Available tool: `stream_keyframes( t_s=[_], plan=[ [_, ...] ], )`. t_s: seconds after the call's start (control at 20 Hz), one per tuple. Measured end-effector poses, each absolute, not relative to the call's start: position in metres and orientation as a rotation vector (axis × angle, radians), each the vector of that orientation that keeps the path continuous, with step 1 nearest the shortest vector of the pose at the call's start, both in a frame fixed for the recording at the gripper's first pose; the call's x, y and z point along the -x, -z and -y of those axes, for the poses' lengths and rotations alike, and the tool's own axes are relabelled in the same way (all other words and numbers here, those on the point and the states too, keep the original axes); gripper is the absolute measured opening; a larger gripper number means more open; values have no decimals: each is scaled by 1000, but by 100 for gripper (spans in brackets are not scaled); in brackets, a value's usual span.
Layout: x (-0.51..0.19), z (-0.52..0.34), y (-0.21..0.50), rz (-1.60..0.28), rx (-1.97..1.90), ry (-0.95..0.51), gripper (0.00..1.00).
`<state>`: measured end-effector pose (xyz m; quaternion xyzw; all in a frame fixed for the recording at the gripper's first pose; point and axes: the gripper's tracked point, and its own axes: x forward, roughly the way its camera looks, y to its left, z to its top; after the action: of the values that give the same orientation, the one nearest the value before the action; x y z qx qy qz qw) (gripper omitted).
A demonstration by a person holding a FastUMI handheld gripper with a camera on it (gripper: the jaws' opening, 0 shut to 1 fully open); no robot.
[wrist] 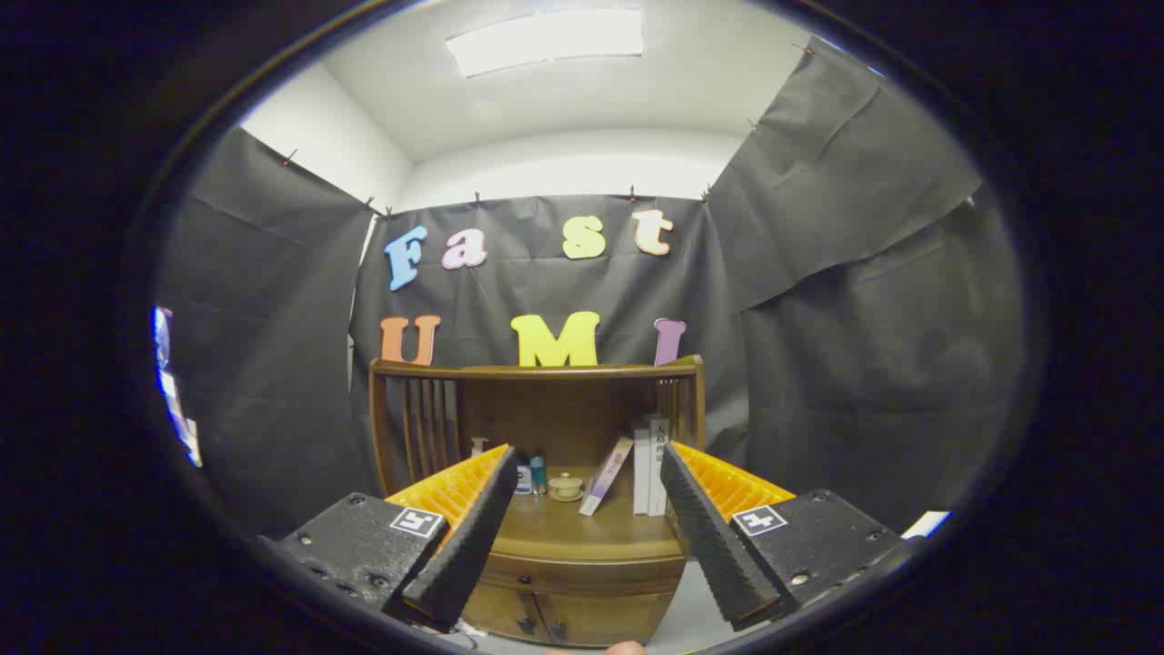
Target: Pull open the drawer, take out the items inside it, and place them on the countertop above the cabinet.
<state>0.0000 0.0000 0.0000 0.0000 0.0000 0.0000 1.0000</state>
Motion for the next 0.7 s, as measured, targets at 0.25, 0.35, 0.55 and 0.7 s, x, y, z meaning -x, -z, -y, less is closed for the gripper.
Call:
stream_keyframes(
  t_s=[0.25,0.35,0.55,0.7],
  plan=[
    [5,11,-2,4,-14,-4,100],
    [4,16,1,-8,-15,-1,100],
    [4,12,-4,-2,0,-17,100],
    [5,12,1,-12,-4,-20,100]
  ],
)
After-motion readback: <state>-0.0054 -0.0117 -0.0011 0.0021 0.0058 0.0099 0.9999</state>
